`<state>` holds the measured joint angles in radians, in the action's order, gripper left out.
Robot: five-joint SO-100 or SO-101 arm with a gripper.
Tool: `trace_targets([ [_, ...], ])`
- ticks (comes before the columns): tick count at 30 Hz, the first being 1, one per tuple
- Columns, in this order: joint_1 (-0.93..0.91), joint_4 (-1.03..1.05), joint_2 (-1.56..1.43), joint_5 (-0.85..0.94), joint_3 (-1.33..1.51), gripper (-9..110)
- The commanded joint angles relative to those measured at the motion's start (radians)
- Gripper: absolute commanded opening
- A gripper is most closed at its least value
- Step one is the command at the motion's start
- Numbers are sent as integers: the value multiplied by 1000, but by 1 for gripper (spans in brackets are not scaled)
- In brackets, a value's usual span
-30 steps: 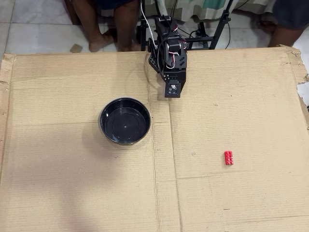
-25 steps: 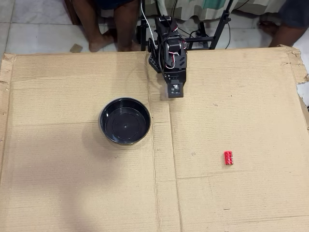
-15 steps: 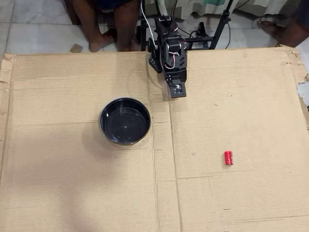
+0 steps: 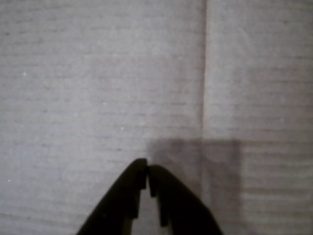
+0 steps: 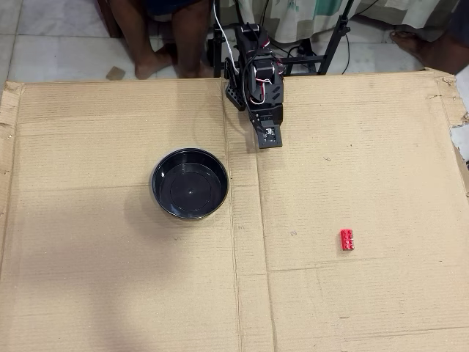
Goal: Grasp a lego block and put it in the bin.
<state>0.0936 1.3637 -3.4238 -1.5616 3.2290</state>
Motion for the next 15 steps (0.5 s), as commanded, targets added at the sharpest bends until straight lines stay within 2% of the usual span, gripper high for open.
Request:
trace_targets([
  [1,-9,54,15,-2,0,0],
  [15,-9,61,18,2,-124,1],
])
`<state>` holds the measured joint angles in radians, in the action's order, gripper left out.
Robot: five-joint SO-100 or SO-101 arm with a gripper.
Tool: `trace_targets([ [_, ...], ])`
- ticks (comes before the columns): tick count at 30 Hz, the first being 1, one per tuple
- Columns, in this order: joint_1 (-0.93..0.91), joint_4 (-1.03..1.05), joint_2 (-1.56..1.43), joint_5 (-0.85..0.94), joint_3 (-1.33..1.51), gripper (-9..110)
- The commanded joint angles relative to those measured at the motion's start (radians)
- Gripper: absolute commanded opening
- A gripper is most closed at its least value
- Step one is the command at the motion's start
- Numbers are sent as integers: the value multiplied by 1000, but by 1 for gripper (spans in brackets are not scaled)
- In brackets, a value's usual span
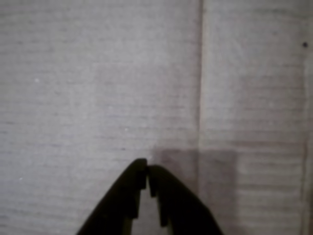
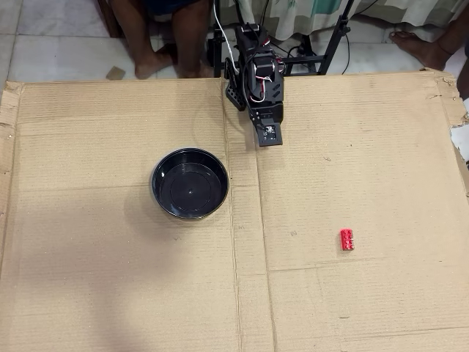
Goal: Grasp a lego block and put it in the bin.
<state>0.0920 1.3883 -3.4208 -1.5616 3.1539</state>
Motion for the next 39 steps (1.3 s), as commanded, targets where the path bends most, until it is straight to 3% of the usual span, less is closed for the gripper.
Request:
trace_targets([
  [1,-8,38,15,2,-58,1],
  [8,-8,38,17,3,-132,1],
  [13,-5,34,109,2,-222,11],
  [18,-5,21,301,-2,-342,21],
  [39,89,23,1246,-17,-1187,22],
])
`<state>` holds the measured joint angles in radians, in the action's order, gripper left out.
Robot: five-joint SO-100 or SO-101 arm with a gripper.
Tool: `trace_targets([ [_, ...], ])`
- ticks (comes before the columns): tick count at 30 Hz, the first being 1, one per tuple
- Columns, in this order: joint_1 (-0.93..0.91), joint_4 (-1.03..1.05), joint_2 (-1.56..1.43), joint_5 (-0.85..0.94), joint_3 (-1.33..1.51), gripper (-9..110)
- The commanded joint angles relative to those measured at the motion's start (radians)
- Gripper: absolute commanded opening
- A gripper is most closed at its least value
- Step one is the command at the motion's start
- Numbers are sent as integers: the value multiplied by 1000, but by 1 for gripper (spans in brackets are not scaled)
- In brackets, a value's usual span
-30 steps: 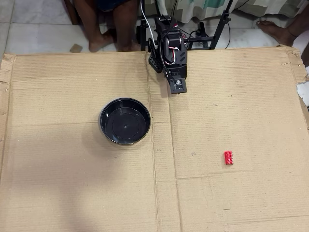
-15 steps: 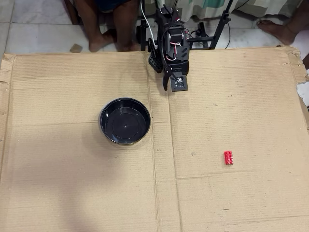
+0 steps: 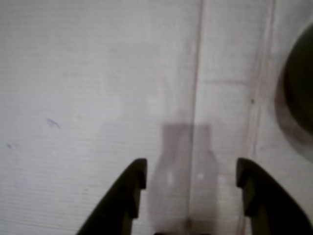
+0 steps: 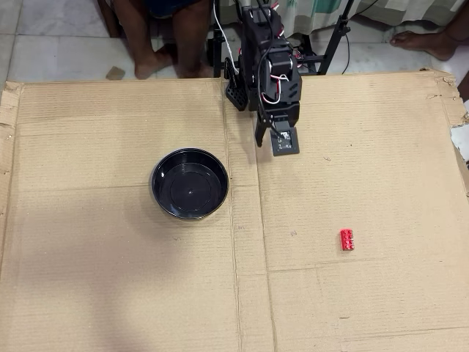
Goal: Grasp a lego block and put it in the bin.
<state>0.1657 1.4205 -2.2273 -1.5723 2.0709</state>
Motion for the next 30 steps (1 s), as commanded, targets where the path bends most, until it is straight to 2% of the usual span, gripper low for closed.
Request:
trace_targets([
  [1,21,-9,84,-6,-137,22],
  [30,244,-14,765,-8,-798,22],
])
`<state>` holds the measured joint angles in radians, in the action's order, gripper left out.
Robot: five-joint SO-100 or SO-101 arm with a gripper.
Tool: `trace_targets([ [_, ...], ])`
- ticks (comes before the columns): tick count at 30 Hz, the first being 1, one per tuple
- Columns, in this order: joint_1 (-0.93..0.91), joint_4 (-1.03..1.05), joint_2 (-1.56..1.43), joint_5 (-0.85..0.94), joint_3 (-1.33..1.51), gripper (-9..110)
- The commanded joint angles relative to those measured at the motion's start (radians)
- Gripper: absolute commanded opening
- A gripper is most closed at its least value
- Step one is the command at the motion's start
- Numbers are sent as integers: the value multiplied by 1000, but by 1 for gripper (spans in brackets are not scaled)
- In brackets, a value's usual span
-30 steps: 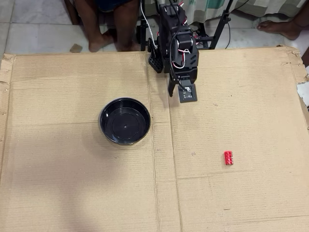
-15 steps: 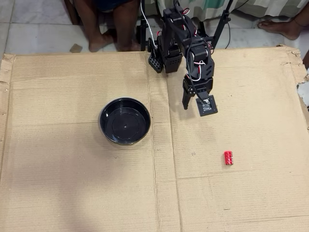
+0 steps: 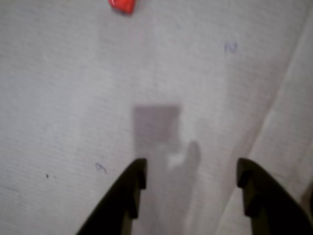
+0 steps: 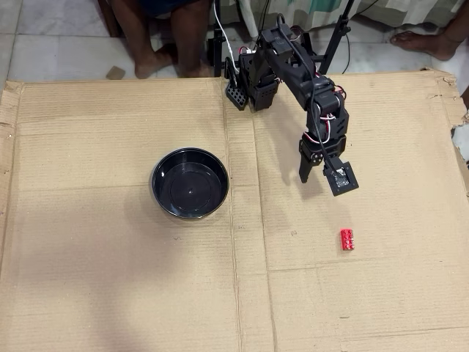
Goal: Grasp a lego block and put it in the bin.
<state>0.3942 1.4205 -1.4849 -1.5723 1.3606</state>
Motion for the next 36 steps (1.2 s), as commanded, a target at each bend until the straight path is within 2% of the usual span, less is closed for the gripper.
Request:
trace_targets([
  [1,17,-23,54,-8,-120,22],
  [13,54,-348,385,-6,-330,22],
  [36,92,-657,635,-6,-380,22],
])
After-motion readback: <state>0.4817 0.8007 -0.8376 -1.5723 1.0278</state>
